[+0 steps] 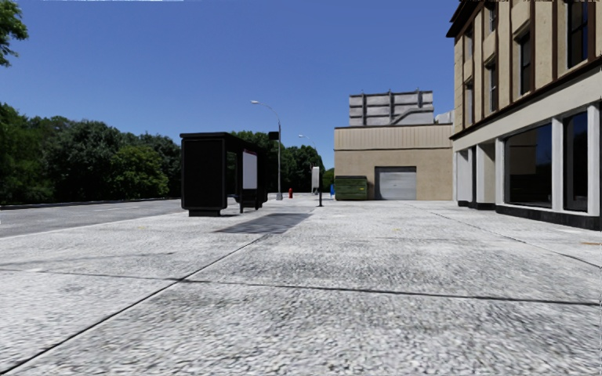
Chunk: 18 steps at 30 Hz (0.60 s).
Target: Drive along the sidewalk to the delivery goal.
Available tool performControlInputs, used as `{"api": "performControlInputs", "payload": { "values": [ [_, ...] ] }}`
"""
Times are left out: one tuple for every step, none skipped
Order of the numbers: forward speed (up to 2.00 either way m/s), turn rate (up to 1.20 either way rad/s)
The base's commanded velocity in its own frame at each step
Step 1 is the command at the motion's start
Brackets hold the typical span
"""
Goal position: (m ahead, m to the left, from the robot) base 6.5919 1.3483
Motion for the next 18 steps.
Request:
{"api": "performControlInputs", "payload": {
  "values": [
    [2.0, 0.3],
    [2.0, 0.3],
    [2.0, 0.3],
    [2.0, 0.3],
    [2.0, 0.2],
    [2.0, 0.0],
    [2.0, 0.0],
    [2.0, 0.0],
    [2.0, 0.0],
    [2.0, 0.0],
    [2.0, 0.0],
    [2.0, 0.0],
    [2.0, 0.0],
    [2.0, 0.0],
    [2.0, 0.0],
    [2.0, 0.0],
    [2.0, 0.0],
    [2.0, 0.0]
  ]
}}
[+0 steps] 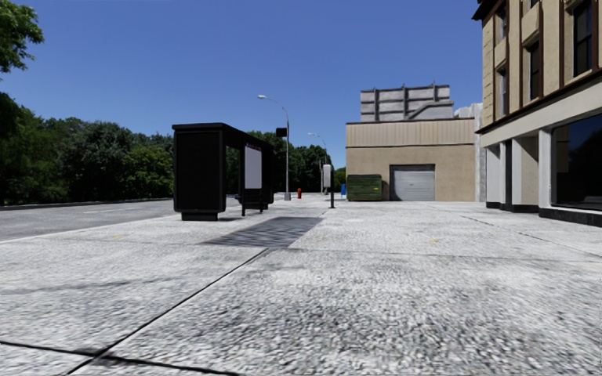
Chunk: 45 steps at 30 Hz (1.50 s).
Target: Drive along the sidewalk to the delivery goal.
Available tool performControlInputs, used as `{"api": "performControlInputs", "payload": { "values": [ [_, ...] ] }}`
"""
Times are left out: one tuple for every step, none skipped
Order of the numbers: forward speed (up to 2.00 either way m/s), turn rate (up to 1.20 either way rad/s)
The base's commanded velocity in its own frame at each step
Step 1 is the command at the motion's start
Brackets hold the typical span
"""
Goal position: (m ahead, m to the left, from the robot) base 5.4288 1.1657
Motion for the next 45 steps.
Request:
{"api": "performControlInputs", "payload": {
  "values": [
    [2.0, 0.0],
    [2.0, 0.0],
    [2.0, 0.0],
    [2.0, 0.0],
    [2.0, 0.0],
    [2.0, 0.0],
    [2.0, 0.0],
    [2.0, 0.0],
    [2.0, 0.06],
    [2.0, 0.11],
    [2.0, 0.18],
    [2.0, 0.18],
    [2.0, 0.23],
    [2.0, 0.28],
    [2.0, 0.34],
    [2.0, 0.34],
    [2.0, 0.36],
    [1.97, 0.37],
    [1.95, 0.37],
    [1.95, 0.37],
    [1.95, 0.37],
    [1.95, 0.38],
    [1.95, 0.38],
    [1.94, 0.38],
    [1.94, 0.38],
    [1.94, 0.38],
    [1.94, 0.39],
    [1.94, 0.4],
    [1.94, 0.41],
    [1.94, 0.41],
    [1.93, 0.41],
    [1.93, 0.41],
    [1.93, 0.41],
    [1.93, 0.41],
    [1.93, 0.41],
    [1.93, 0.41],
    [1.93, 0.41],
    [1.93, 0.41],
    [1.93, 0.41],
    [1.92, 0.41],
    [1.91, 0.41],
    [1.9, 0.41],
    [1.89, 0.41],
    [1.89, 0.41],
    [1.88, 0.41]
  ]
}}
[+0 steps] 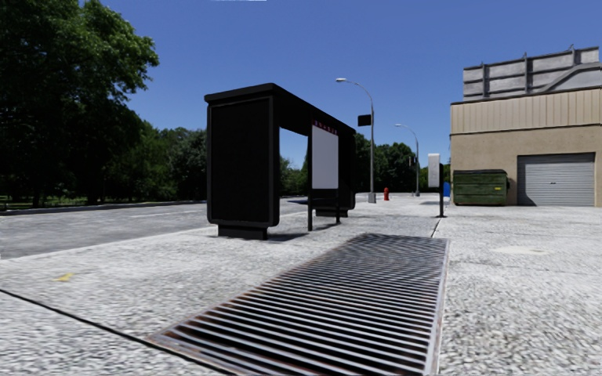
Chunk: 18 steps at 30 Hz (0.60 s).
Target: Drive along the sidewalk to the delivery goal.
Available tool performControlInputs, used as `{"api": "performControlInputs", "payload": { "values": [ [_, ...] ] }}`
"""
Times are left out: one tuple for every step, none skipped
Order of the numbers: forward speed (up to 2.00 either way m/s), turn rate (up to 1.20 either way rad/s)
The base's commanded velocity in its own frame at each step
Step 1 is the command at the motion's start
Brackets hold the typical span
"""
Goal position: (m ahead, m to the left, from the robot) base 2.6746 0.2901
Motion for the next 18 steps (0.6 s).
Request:
{"api": "performControlInputs", "payload": {
  "values": [
    [1.88, 0.41],
    [1.88, 0.41],
    [1.88, 0.41],
    [1.88, 0.41],
    [1.87, 0.44],
    [1.87, 0.44],
    [1.86, 0.47],
    [1.85, 0.47],
    [1.85, 0.48],
    [1.85, 0.48],
    [1.84, 0.48],
    [1.82, 0.48],
    [1.79, 0.48],
    [1.77, 0.48],
    [1.68, 0.48],
    [1.68, 0.48],
    [1.6, 0.48],
    [1.5, 0.49]
  ]
}}
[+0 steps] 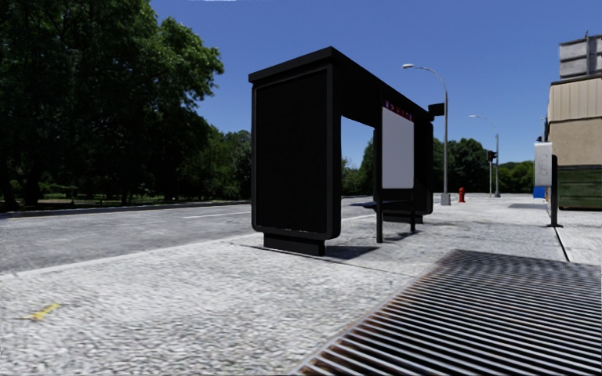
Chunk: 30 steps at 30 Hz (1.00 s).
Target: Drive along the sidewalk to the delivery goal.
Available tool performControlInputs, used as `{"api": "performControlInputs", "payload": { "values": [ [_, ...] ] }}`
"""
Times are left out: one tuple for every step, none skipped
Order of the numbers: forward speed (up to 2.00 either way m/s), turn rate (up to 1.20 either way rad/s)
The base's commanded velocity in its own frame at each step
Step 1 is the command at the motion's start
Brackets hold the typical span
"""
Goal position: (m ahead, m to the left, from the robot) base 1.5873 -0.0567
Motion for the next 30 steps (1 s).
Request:
{"api": "performControlInputs", "payload": {
  "values": [
    [1.41, 0.5],
    [1.41, 0.5],
    [1.35, 0.5],
    [1.33, 0.5],
    [1.32, 0.5],
    [1.32, 0.5],
    [1.31, 0.5],
    [1.29, 0.5],
    [1.28, 0.5],
    [1.27, 0.5],
    [1.27, 0.5],
    [1.26, 0.5],
    [1.25, 0.5],
    [1.25, 0.5],
    [1.25, 0.5],
    [1.25, 0.5],
    [1.25, 0.5],
    [1.24, 0.5],
    [1.24, 0.5],
    [1.24, 0.5],
    [1.21, 0.49],
    [1.18, 0.47],
    [1.16, 0.46],
    [1.13, 0.44],
    [1.13, 0.44],
    [1.05, 0.0],
    [0.84, 0.0],
    [0.11, 0.0],
    [0.0, 0.0],
    [0.0, 0.0]
  ]
}}
